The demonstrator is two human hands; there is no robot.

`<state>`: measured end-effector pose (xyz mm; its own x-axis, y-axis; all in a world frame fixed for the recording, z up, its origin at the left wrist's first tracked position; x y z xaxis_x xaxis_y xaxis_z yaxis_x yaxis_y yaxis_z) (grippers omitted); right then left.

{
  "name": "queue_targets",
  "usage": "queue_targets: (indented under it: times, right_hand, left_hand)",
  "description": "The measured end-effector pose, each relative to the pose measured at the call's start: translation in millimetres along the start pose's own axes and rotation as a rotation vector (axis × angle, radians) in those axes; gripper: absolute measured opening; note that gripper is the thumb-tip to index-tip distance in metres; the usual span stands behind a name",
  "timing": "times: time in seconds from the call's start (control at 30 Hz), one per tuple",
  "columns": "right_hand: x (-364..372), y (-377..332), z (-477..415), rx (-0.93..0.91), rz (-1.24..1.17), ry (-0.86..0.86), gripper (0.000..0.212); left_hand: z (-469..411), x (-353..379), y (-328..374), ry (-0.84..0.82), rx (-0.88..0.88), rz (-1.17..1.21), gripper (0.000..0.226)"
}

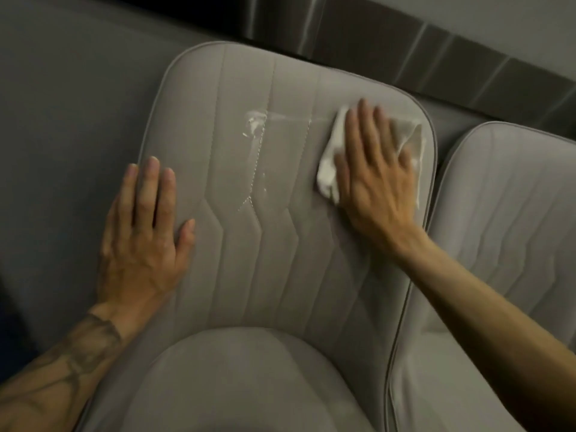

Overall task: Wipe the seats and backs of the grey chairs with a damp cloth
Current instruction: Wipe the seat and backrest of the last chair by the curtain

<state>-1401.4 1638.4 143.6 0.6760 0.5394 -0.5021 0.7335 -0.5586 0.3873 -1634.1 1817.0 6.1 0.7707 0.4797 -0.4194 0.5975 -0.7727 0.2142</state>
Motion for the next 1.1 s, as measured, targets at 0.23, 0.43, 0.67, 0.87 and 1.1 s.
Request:
queue_targets:
  times: [0.23,0.43,0.67,0.87,1.1]
  right_hand:
    - [35,-53,77,-0.048,-0.117,-0.123,0.066]
    - [46,-65,93,-0.153,-0.150,-0.181,0.064]
    - [63,-83,137,0.180,-0.246,-0.123,0.067]
    - [62,-78,120,0.182,-0.267,-0.058,0.067]
    - [83,-109,180,0.284,-0.184,-0.045,0.065]
  left_hand:
    - [0,3,-2,-0.008,-0.004,0.013,0.071]
    - [0,-2,1,-0.022,0.002,0.023,0.069]
    - [-1,-1,0,-0.032,0.002,0.023,0.070]
    - [-1,-3,1,-0.031,-0.013,0.024,0.070]
    - [-1,-1,1,-0.007,0.014,0.022,0.070]
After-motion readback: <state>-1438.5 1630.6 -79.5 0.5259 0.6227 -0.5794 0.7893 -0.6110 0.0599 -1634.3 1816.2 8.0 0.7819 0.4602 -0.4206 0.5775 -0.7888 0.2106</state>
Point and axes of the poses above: each hand's wrist, its own z-axis away from the middle knuckle, its own x-axis out of the palm, y = z × x, the point moved 10 cm from there along -z, towards the middle knuckle, and after that the axes turned 5 degrees about -x, right-handed, at the moved point
